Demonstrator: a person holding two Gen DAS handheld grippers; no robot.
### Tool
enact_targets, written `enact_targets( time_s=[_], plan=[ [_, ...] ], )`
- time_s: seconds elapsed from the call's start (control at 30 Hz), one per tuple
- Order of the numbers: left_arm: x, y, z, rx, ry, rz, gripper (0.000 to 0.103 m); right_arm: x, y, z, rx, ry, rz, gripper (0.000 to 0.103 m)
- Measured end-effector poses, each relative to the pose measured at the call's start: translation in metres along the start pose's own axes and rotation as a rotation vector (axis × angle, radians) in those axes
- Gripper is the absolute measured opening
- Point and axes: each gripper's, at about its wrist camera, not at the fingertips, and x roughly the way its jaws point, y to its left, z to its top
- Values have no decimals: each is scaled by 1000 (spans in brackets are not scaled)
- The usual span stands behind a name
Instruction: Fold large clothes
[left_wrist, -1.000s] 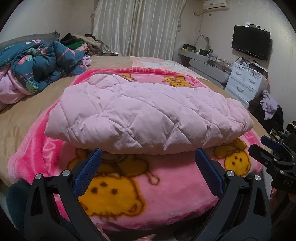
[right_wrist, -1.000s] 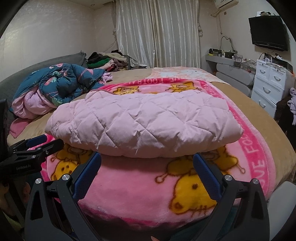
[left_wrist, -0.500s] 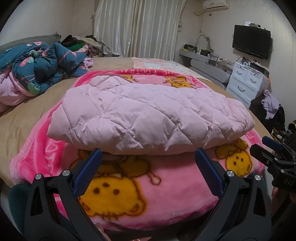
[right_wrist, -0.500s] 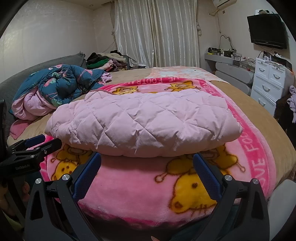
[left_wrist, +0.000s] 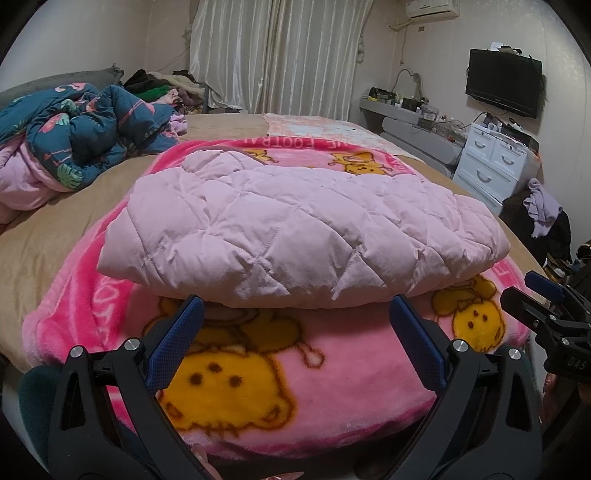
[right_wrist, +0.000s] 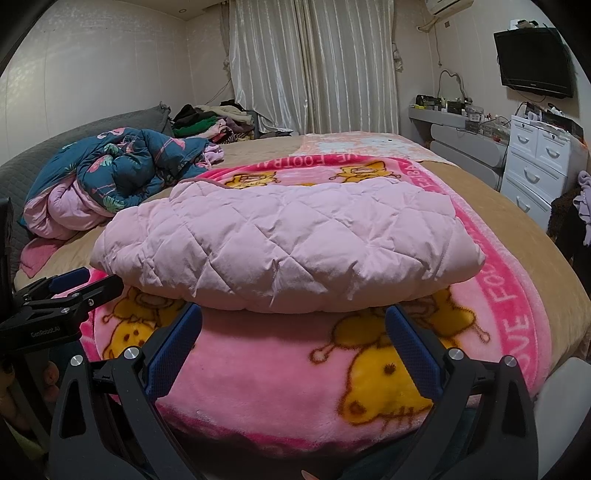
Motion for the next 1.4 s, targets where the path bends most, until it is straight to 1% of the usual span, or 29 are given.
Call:
enact_targets(
  time_s=[1.4],
  plan=[
    [-3, 6, -1, -1, -1, 23, 94, 0, 2, 0, -5, 2, -3, 99]
  ],
)
